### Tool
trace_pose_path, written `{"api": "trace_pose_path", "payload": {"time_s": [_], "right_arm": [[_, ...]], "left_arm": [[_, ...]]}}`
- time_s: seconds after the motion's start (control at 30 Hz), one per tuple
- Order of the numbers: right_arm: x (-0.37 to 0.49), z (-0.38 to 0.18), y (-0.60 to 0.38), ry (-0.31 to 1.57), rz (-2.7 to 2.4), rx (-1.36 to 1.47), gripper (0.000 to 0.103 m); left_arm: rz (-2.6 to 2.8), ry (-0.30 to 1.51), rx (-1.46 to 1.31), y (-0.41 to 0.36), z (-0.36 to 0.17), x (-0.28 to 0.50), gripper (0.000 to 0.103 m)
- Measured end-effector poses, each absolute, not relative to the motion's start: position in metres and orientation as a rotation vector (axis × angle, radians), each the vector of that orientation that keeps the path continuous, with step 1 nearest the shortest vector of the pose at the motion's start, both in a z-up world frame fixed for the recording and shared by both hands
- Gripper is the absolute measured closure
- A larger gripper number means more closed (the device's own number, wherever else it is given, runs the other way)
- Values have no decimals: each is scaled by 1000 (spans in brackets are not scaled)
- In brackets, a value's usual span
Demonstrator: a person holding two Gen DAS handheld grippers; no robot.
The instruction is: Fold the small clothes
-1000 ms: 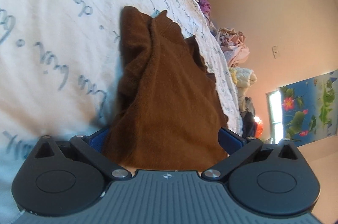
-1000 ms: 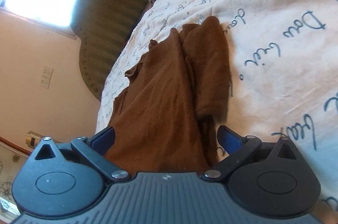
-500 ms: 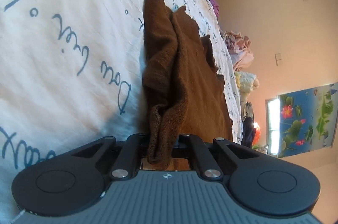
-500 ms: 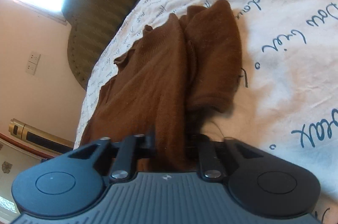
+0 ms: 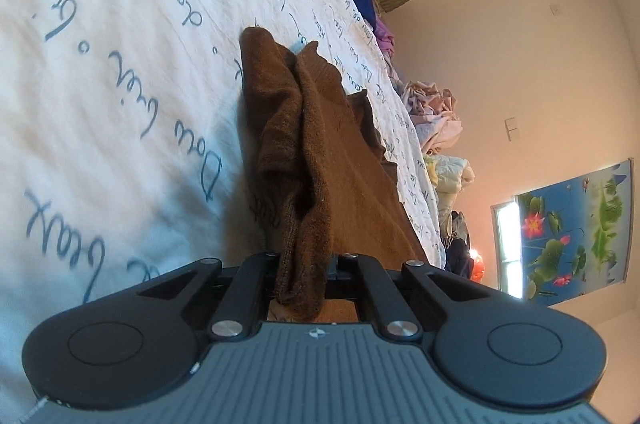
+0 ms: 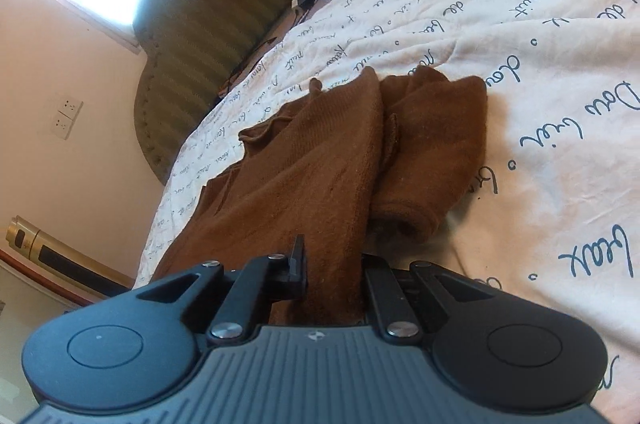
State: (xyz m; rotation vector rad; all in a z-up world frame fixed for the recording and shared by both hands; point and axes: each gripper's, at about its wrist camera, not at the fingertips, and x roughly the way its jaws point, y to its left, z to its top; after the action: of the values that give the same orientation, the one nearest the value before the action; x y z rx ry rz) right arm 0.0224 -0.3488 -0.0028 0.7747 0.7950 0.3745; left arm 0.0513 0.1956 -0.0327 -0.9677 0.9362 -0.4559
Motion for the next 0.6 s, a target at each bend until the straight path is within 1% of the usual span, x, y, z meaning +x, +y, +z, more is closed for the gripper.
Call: {"api": "trace_pose_path", "payload": {"time_s": [0.53, 0.6], "right_arm": [[-68, -1, -352, 798, 454, 762, 96], [-72, -4, -352, 804, 439, 746, 96]], "left_arm": [[-468, 963, -954, 217, -26, -30, 97], [-463, 977, -943, 216, -32, -39, 97]]}}
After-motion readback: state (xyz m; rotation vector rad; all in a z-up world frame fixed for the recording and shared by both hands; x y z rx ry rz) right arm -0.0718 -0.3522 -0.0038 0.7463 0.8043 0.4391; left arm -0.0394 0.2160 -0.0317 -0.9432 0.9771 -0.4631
